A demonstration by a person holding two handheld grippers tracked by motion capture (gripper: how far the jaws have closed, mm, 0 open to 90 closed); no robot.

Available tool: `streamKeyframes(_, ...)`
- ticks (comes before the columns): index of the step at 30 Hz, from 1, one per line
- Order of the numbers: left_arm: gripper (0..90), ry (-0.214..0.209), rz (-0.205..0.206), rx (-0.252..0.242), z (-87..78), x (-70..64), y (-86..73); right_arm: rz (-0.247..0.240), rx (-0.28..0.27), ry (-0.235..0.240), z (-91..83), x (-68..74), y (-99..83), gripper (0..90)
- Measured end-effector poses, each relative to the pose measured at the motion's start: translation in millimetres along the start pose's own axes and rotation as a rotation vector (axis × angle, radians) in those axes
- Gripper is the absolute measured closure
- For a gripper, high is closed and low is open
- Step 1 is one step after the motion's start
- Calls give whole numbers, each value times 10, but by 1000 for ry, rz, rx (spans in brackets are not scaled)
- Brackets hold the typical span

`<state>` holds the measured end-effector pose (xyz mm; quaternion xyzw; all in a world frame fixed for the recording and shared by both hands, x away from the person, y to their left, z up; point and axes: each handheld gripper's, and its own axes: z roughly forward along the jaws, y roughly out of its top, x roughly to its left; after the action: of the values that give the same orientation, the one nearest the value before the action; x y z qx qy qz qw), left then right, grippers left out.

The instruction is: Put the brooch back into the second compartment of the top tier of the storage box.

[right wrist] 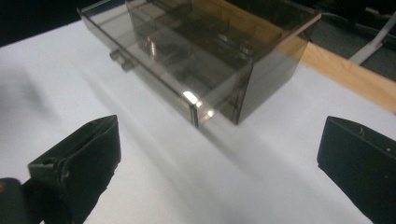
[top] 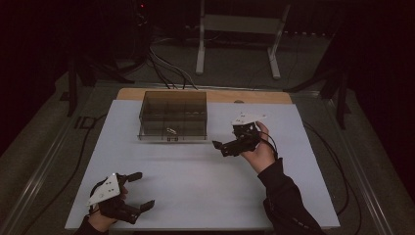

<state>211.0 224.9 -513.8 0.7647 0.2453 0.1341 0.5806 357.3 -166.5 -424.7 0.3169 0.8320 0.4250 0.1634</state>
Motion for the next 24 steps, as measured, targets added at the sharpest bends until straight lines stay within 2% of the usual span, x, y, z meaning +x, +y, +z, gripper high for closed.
streamKeyframes(7,6,-1,-3,-3,1,-1,3,2,8,-7,-22,31,-238,0)
streamKeyframes(15,6,1,0,2,0,0,0,19,6,8,-13,32,-505,0)
streamKeyframes(19,6,1,-2,-1,-1,1,1,4,23,18,-5,49,-646,0)
streamKeyframes(24,6,1,-5,-2,-1,2,2,5,14,29,-45,55,-817,0)
